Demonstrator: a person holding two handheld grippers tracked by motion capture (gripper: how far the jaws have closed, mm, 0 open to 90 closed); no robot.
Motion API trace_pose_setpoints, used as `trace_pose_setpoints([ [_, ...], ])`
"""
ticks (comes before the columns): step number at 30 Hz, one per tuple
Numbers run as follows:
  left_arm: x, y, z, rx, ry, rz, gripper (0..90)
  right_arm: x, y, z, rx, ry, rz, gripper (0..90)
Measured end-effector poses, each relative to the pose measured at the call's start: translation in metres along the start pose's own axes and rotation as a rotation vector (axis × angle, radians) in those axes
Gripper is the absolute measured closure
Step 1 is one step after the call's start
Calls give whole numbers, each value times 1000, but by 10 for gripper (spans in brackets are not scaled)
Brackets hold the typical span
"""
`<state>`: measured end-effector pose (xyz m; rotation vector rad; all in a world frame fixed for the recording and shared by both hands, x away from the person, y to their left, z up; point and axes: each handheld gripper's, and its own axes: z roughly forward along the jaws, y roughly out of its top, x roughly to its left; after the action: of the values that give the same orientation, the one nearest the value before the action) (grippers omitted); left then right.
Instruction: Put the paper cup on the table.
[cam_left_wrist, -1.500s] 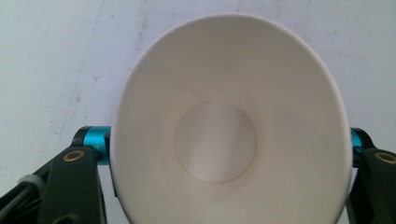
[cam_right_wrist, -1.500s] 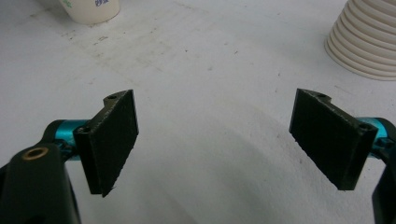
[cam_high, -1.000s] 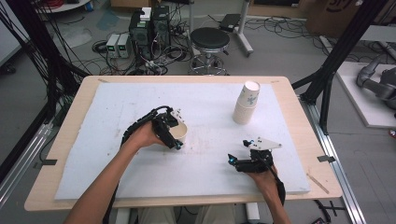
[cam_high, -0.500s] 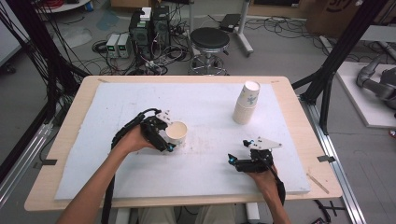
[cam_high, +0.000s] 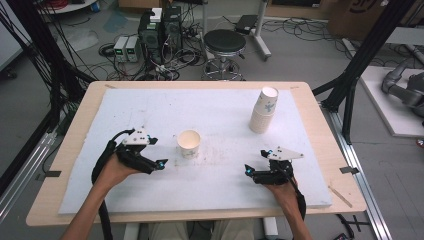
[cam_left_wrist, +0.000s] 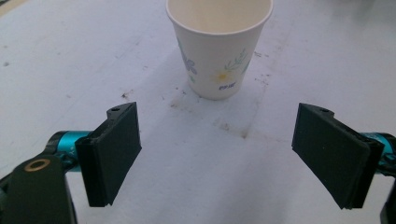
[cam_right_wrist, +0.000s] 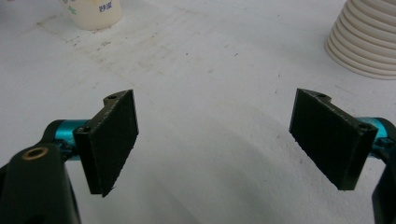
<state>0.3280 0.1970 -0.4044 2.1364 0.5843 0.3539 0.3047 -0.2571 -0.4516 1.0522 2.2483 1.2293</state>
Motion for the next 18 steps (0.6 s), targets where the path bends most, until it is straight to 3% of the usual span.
trace_pose_setpoints([
  [4, -8, -21, -9, -61, 60, -40, 164, 0, 0, 0, 1, 0, 1, 160],
  [8, -11, -43, -17, -159, 123, -129, 164, 0, 0, 0, 0, 3, 3, 160],
  [10, -15, -51, -19, -203, 156, -155, 164, 0, 0, 0, 0, 7, 0, 160],
  [15, -22, -64, -22, -276, 222, -187, 163, 0, -1, -1, -11, 14, -1, 159],
  [18, -23, -67, -23, -281, 232, -188, 162, 0, -1, -2, -22, 12, -13, 160],
])
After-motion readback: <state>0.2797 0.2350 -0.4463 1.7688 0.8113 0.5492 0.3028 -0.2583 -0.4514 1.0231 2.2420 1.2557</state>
